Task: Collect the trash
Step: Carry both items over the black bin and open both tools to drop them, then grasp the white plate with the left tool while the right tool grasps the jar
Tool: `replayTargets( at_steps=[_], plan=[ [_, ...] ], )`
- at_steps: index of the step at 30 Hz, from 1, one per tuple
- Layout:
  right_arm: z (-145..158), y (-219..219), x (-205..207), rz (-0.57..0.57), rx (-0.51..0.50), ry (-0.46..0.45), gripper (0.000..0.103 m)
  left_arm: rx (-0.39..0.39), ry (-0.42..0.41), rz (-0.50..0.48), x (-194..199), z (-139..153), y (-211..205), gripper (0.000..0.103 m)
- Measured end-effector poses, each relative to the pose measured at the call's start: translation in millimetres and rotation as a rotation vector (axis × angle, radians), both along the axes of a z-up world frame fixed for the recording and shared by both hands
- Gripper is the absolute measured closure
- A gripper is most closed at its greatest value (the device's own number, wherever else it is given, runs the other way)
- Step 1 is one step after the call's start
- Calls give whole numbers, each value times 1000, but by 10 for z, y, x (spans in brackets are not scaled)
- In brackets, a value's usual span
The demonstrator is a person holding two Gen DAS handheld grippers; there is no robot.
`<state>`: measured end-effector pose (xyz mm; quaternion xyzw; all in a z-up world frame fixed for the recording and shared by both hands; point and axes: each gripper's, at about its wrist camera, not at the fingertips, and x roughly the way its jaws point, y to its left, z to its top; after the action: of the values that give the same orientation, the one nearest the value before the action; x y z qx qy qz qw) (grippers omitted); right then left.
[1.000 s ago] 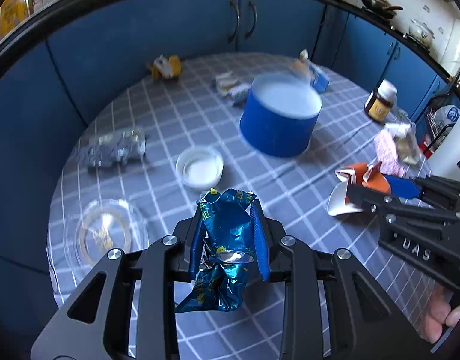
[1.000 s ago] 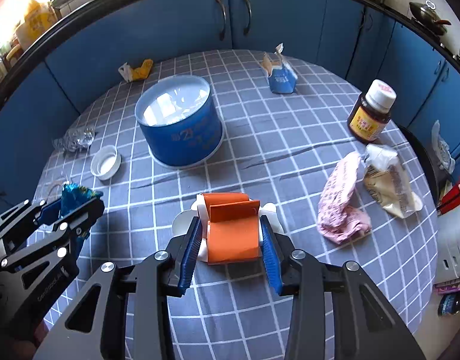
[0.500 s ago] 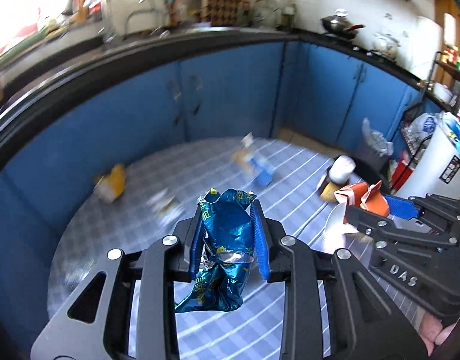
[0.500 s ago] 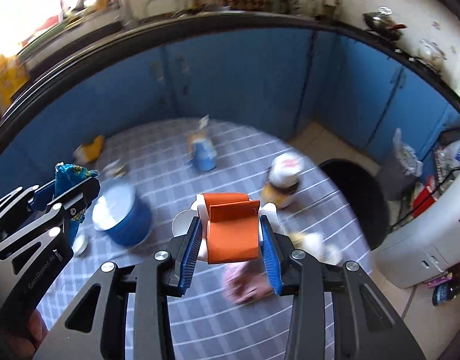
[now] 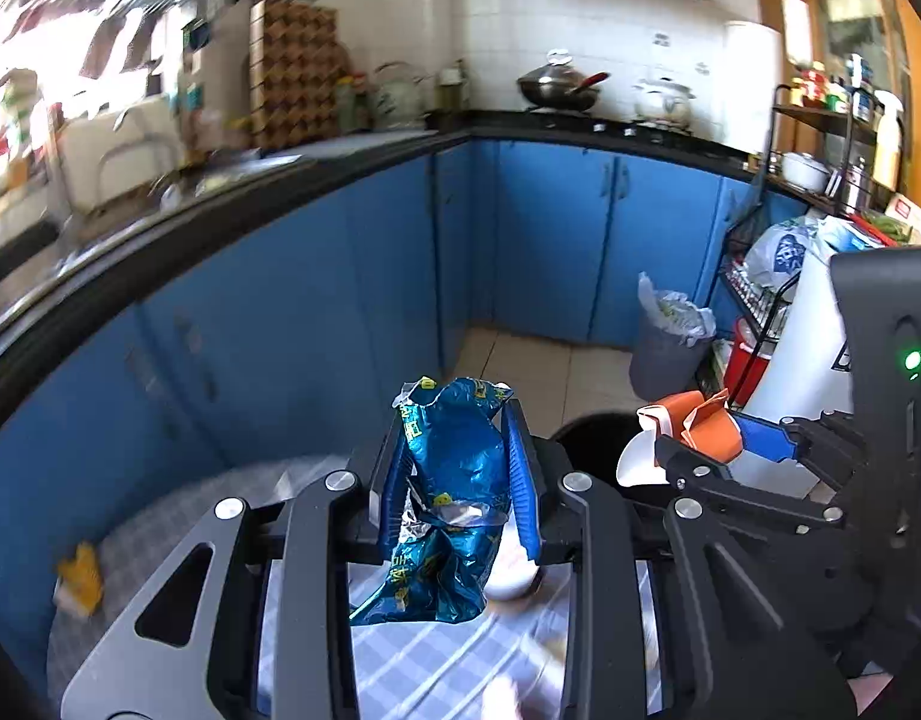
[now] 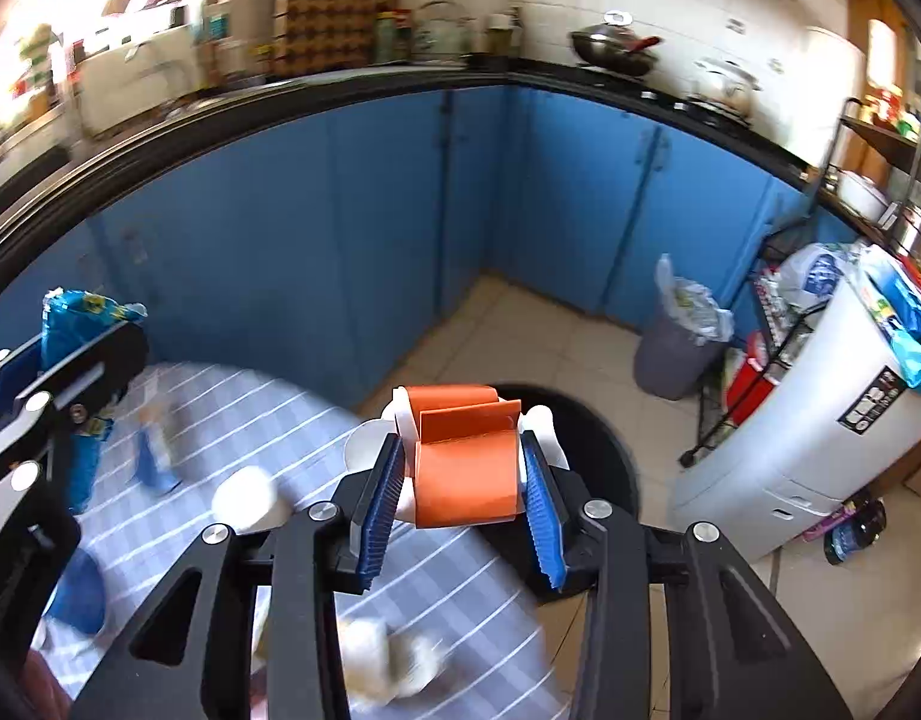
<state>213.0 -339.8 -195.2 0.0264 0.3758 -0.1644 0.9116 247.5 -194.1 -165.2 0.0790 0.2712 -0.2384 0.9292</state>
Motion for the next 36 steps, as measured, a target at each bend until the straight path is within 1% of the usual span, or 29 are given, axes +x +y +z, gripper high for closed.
replayTargets(
  at_steps=[2, 4, 6, 8, 9, 12, 14, 16, 21, 22, 23, 25, 27, 29, 31, 33, 36],
  plan=[
    [-28, -175, 79, -33, 12, -1, 62, 0, -13, -19, 95, 30, -163, 73],
    [-58, -321, 153, -65, 31, -3, 57, 1, -26, -34, 189, 59, -331, 73],
    [-83, -478, 205, -106, 43, -8, 54, -5, -30, -48, 250, 91, -467, 73],
    [-100, -584, 251, -133, 54, 3, 26, -8, -35, -57, 276, 119, -577, 73],
    [-98, -647, 251, -152, 45, -6, 24, -12, -35, -65, 276, 131, -631, 73],
    [-87, -742, 241, -178, 28, -3, 24, -7, -35, -84, 266, 136, -764, 73],
    [-103, -777, 208, -207, -6, 11, 24, -5, -17, -99, 272, 99, -853, 73],
    [-115, -789, 153, -224, -18, 15, 24, -1, -3, -114, 286, 66, -977, 72],
    [-136, -885, 94, -237, -2, 19, 24, 1, 1, -170, 267, 33, -1274, 71],
    [-138, -887, 85, -238, -3, 21, 24, 2, 1, -180, 265, 32, -1303, 63],
    [-137, -926, 54, -254, 17, 12, 24, 13, -8, -163, 261, 39, -1340, 42],
    [-130, -1025, -5, -285, 65, 0, 23, 11, -14, -109, 306, 59, -1300, 7],
    [-130, -1051, -45, -297, 85, -2, 24, -11, -28, -92, 325, 82, -1205, 5],
    [-134, -1011, -93, -289, 91, 3, 23, -6, -13, -82, 342, 84, -1124, 5],
    [-136, -918, -124, -267, 96, 10, 23, 1, -21, -62, 320, 77, -987, 5],
    [-149, -749, -152, -218, 100, 22, 23, 7, -14, -24, 282, 50, -749, 5],
    [-211, -436, -161, -131, 108, 54, 23, 23, 24, 47, 248, -55, -349, 5]
  ],
)
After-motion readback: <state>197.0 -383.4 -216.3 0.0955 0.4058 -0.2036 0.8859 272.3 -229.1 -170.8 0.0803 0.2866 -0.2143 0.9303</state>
